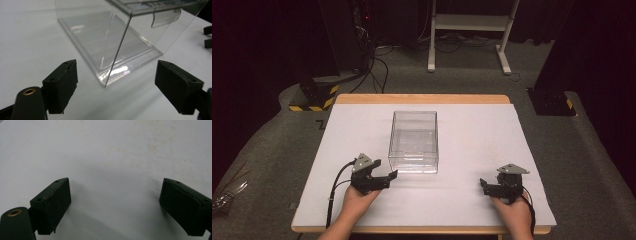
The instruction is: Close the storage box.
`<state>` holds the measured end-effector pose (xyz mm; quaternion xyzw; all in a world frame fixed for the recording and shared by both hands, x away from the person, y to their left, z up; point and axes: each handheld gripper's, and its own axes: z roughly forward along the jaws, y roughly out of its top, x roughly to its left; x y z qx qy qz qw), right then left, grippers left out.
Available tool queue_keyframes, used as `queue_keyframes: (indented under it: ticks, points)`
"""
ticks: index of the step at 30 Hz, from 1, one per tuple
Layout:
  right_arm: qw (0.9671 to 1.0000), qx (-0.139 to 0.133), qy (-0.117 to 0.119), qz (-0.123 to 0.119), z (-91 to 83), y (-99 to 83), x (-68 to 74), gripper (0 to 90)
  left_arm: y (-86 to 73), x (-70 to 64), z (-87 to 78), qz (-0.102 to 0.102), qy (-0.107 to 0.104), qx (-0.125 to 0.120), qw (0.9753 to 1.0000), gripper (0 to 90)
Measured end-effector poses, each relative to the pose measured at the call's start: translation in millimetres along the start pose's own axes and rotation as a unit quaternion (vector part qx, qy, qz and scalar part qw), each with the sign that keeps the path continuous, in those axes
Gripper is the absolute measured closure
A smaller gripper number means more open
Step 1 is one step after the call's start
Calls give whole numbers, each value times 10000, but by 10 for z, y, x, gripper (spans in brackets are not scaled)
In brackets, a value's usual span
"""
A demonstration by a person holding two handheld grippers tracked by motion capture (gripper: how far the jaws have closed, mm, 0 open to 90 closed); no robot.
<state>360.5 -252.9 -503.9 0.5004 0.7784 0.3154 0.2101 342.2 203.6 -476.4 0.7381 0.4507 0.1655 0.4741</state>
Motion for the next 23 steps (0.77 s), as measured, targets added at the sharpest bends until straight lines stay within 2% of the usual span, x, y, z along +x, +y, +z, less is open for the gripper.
queue_keyframes:
  ticks: [2,4,7,10,14,15,17,19,21,23]
  points:
    - [10000,0,-1,0,0,0,0,103,-77,60,-94,77,98,86,9999,189]
    - [10000,-1,-1,0,0,0,0,103,-105,81,-123,69,114,109,9999,189]
    - [10000,-2,-2,-3,0,0,1,103,-225,176,-234,189,274,318,9989,187]
    - [10000,-1,-2,-2,0,0,1,103,-335,288,-331,330,521,544,9966,182]
    - [10000,-2,-6,-5,0,0,1,103,-467,417,-408,452,910,825,9914,176]
    - [10000,-1,-5,-4,0,0,1,103,-494,447,-417,420,944,890,9907,171]
    - [10000,-4,-5,-16,0,0,0,103,-504,482,-427,282,930,884,9913,158]
    - [10000,-2,-5,-3,0,0,2,103,-506,480,-418,339,924,910,9910,155]
    - [10000,-4,-4,-12,1,0,1,103,-509,445,-385,465,994,1028,9886,147]
    - [10000,-2,-3,0,0,0,1,103,-510,437,-381,518,1004,1006,9885,160]
